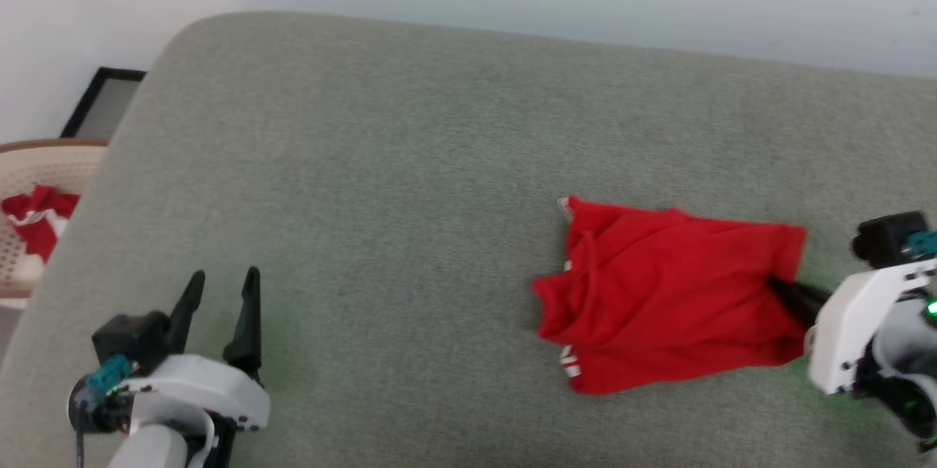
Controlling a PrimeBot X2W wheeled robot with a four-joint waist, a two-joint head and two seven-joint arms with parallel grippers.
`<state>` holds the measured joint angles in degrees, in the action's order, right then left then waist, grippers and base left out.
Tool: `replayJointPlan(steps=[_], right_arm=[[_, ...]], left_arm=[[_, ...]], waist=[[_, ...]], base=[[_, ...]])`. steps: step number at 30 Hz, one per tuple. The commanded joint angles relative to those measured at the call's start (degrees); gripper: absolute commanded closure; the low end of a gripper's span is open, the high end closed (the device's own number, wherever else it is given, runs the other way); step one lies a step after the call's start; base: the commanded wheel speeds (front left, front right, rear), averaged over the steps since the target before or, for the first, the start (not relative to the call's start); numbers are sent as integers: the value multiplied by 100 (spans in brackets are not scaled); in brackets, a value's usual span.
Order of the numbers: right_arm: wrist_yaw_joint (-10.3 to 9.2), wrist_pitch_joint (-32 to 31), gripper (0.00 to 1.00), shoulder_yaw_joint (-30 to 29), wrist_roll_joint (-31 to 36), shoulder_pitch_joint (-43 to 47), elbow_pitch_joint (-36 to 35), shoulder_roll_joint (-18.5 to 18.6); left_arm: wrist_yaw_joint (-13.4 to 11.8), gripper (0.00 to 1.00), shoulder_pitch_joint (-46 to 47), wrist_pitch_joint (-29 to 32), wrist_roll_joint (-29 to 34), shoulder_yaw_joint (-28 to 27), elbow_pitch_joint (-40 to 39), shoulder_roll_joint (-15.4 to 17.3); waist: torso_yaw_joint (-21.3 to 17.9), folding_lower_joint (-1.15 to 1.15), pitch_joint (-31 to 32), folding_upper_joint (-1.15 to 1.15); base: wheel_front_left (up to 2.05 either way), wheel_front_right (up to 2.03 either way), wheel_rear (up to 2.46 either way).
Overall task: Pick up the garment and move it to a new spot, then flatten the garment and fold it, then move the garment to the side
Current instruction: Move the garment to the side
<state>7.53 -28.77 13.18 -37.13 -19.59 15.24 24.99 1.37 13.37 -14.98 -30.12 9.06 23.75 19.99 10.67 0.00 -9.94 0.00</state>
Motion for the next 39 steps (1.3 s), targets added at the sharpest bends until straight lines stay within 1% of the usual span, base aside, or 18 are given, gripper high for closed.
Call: replayJointPlan(steps=[1,7,13,15,18,19,27,39], right_arm=[[-10,-11,100,-71,60,-94,-42,132],[-10,5,100,-248,87,-372,-126,710],[-10,144,100,-284,13,-798,31,1320],[-10,233,100,-215,87,-951,115,1541],[-10,405,100,-92,113,-1199,275,1767],[-10,496,100,27,103,-1340,417,1896],[-11,1047,100,546,188,-2051,1081,2306],[-11,1687,100,1243,390,-2980,2058,2534]], left_arm=[[27,0,117,-22,76,22,9,-3],[119,0,429,-23,161,135,66,-28],[189,0,767,-22,277,231,95,-78],[218,0,876,-22,321,264,114,-95],[262,0,1058,-23,394,315,154,-115],[277,0,1182,-23,440,359,193,-124],[377,0,1634,-24,567,489,310,-114],[475,0,2010,-23,717,626,364,-71]], waist=[[-174,0,-77,0],[-530,0,-244,0],[-880,0,-486,0],[-992,0,-573,0],[-1164,0,-703,0],[-1268,0,-788,0],[-1598,0,-1118,0],[-1872,0,-1474,0]], base=[[0,0,0],[0,0,0],[0,0,0],[0,0,0],[0,0,0],[0,0,0],[0,0,0],[0,0,0]])
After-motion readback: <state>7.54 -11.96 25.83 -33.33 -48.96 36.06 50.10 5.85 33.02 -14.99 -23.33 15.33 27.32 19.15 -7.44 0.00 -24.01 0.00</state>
